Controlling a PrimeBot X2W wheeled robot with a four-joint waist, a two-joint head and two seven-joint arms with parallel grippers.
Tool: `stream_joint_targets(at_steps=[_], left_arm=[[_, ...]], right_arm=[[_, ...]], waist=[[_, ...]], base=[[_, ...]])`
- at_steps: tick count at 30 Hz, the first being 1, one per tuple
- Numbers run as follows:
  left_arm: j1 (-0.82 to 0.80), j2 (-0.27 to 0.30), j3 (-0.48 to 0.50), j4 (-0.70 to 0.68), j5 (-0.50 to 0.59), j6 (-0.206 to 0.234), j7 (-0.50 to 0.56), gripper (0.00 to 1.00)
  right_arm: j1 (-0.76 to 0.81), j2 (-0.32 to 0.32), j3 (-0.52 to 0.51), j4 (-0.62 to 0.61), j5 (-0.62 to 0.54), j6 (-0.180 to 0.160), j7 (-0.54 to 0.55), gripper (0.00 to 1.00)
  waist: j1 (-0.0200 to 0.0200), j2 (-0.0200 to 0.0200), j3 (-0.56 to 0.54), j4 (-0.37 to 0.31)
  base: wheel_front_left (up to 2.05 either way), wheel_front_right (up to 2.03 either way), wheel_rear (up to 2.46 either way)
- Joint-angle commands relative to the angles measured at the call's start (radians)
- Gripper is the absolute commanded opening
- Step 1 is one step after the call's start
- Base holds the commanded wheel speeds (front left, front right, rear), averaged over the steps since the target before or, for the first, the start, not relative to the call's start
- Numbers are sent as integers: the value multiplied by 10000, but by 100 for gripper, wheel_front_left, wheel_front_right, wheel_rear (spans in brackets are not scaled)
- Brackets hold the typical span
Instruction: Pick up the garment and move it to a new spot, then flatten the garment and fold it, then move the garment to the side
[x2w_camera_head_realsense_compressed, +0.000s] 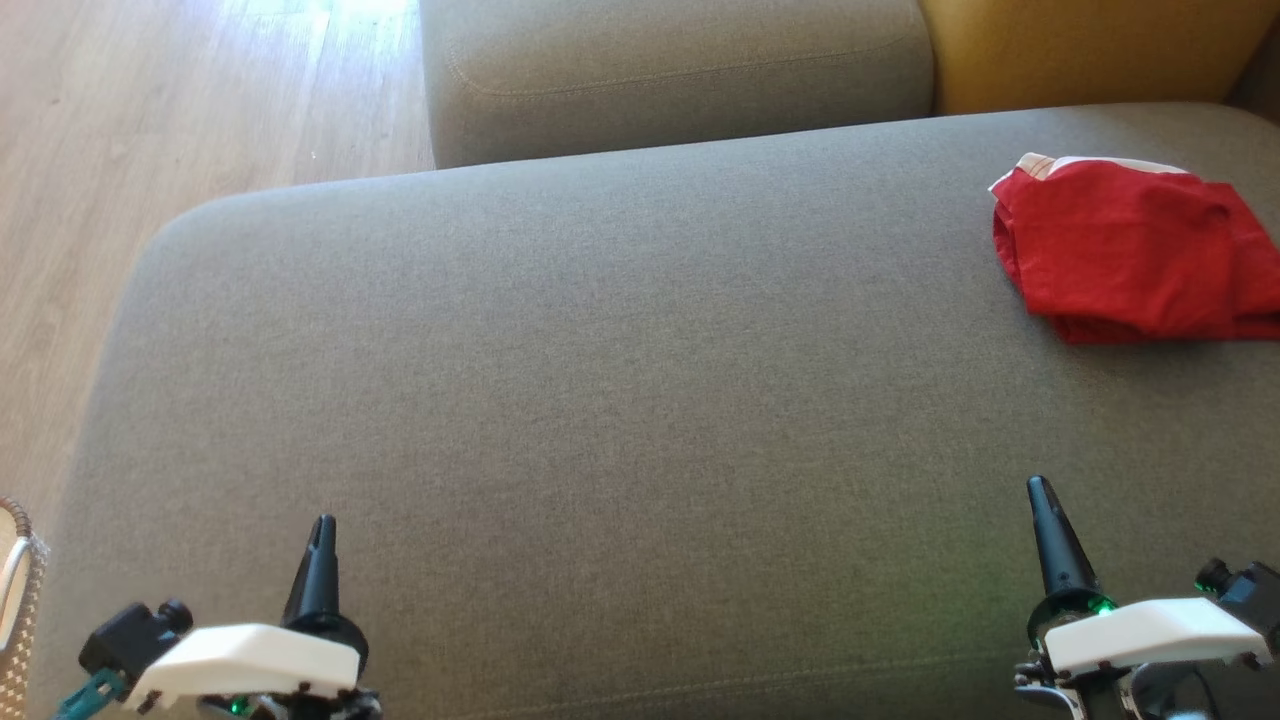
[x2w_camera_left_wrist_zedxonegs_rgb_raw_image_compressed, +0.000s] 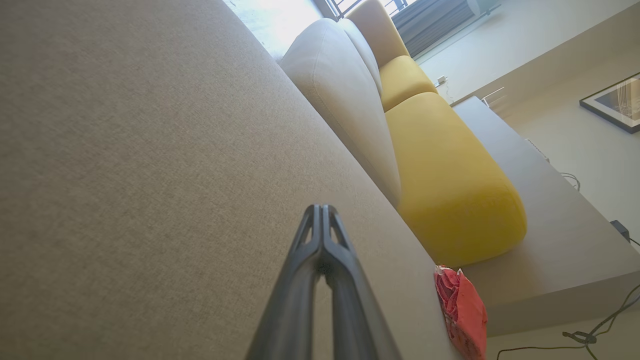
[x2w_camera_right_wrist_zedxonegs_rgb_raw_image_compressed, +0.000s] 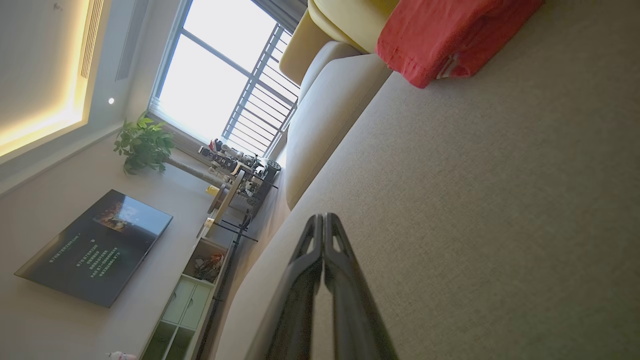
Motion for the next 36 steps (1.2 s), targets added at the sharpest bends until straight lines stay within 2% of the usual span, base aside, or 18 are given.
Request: stream_joint_targets(at_steps=[1, 26, 27, 36], left_arm=[[-629, 180, 337, -220, -336, -141, 91, 0], [-1399, 192, 943, 400, -3324, -779, 777, 0], [-1754, 189, 1232, 686, -4686, -1071, 1101, 0], [-2045, 184, 1474, 920, -5796, -1311, 1370, 0]], right_arm=[[-623, -178, 61, -254, 359, 0, 68, 0], [-1176, -209, -127, 69, 3202, -1, 747, 0], [-1431, -215, -225, 218, 4497, -1, 1067, 0], [-1640, -217, -309, 341, 5553, -2, 1333, 0]], waist=[[0, 0, 7, -2], [0, 0, 124, -34], [0, 0, 177, -49], [0, 0, 220, -62]], base=[[0, 0, 0], [0, 0, 0], [0, 0, 0], [0, 0, 0]])
